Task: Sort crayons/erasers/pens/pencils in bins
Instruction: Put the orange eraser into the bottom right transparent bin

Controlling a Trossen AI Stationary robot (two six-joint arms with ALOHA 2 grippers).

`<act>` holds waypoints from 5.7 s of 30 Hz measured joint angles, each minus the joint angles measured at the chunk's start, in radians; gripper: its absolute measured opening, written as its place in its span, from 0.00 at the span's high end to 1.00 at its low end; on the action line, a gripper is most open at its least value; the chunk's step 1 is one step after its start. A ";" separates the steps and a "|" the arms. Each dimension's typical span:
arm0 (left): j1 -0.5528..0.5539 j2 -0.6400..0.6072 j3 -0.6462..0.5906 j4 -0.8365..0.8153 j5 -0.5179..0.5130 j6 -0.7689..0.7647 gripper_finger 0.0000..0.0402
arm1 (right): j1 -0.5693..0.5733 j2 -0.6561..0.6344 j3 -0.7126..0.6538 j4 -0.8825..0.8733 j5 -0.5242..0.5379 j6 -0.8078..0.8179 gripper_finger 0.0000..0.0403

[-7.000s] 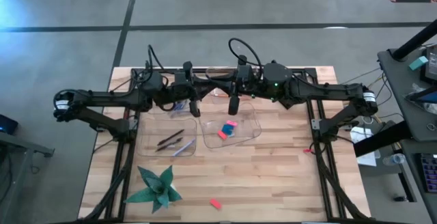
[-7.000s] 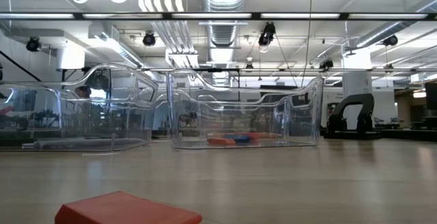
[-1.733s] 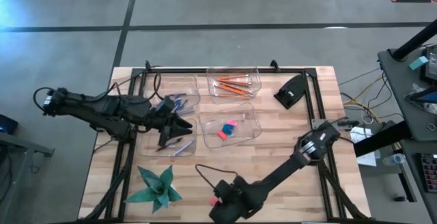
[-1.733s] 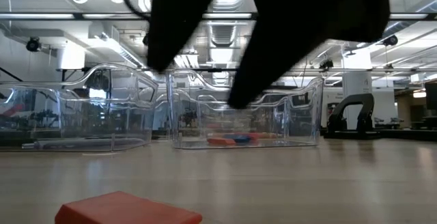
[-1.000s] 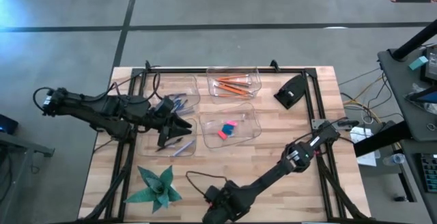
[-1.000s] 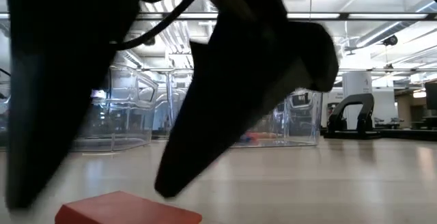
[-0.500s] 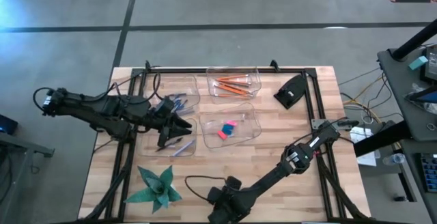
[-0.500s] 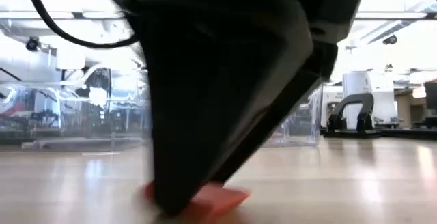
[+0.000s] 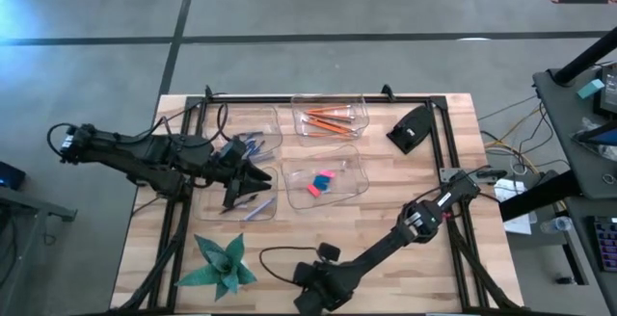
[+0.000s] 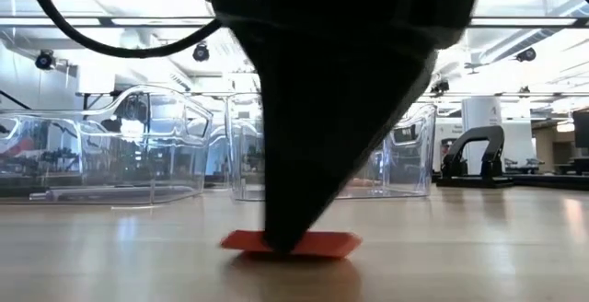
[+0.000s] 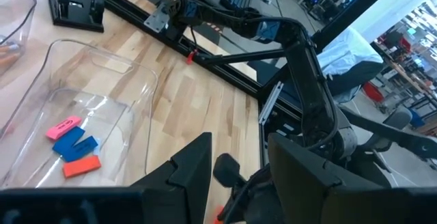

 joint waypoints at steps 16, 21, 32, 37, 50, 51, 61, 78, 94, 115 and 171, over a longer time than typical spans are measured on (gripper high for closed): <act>0.000 0.001 0.000 0.001 -0.002 -0.005 0.68 | 0.000 -0.210 0.001 0.005 0.050 -0.099 0.98; 0.000 0.001 0.000 -0.001 -0.002 -0.005 0.68 | -0.002 -0.235 0.004 0.014 0.038 -0.064 0.97; 0.000 0.001 0.000 0.000 -0.003 -0.005 0.68 | -0.021 -0.125 0.004 0.014 -0.063 0.093 0.65; 0.000 0.001 0.000 0.000 -0.004 -0.008 0.68 | -0.045 -0.088 0.003 0.020 -0.135 0.189 0.56; 0.000 0.002 -0.001 -0.004 -0.027 0.006 0.68 | -0.089 -0.020 0.003 0.014 -0.141 0.184 0.56; 0.000 0.002 -0.001 -0.003 -0.027 0.018 0.68 | -0.090 -0.020 0.003 0.013 -0.142 0.184 0.56; 0.001 0.002 -0.002 -0.004 -0.028 0.048 0.68 | -0.090 -0.021 0.004 0.012 -0.185 0.186 0.51; 0.001 0.002 -0.002 -0.004 -0.028 0.044 0.68 | -0.056 -0.057 0.007 0.027 -0.225 0.229 0.51; 0.001 0.002 -0.002 -0.004 -0.028 0.042 0.68 | -0.041 -0.037 -0.018 0.038 -0.186 0.175 0.51; 0.001 0.002 -0.005 -0.004 -0.029 0.042 0.68 | -0.031 -0.043 -0.096 0.081 -0.201 0.179 0.88; 0.002 -0.079 -0.045 0.162 -0.036 0.124 0.68 | -0.464 -0.372 -0.046 -0.320 0.049 -0.523 0.87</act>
